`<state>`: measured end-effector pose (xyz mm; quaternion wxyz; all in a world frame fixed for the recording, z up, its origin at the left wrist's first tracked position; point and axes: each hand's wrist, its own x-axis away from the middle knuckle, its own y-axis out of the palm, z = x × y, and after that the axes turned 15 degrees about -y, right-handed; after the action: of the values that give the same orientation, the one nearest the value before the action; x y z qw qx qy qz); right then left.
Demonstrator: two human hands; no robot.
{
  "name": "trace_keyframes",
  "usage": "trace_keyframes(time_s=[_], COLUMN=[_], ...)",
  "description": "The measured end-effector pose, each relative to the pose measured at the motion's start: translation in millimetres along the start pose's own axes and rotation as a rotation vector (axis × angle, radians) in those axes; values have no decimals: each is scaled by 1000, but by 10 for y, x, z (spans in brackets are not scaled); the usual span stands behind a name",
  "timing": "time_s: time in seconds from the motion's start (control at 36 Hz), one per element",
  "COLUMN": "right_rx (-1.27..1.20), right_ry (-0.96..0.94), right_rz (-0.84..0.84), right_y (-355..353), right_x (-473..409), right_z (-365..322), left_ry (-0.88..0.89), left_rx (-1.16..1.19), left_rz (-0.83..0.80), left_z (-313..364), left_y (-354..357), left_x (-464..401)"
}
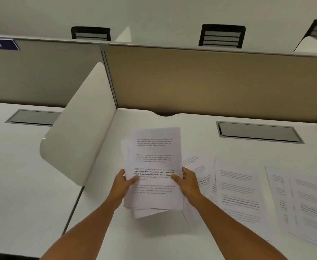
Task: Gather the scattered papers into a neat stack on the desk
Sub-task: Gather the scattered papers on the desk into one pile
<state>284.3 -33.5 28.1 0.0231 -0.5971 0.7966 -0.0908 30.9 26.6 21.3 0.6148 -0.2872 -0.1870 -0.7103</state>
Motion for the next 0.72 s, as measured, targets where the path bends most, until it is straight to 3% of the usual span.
trace_keyframes(time_s=[0.39, 0.72], right_rx=[94, 295], right_ry=[121, 257], right_rz=[12, -33], right_y=[-880, -1006], right_x=[-111, -338], right_z=[197, 481], left_ry=[-113, -237], left_rx=[34, -100], left_rz=[24, 114], left_z=[82, -77], left_y=[1203, 1776], left_x=[-126, -256])
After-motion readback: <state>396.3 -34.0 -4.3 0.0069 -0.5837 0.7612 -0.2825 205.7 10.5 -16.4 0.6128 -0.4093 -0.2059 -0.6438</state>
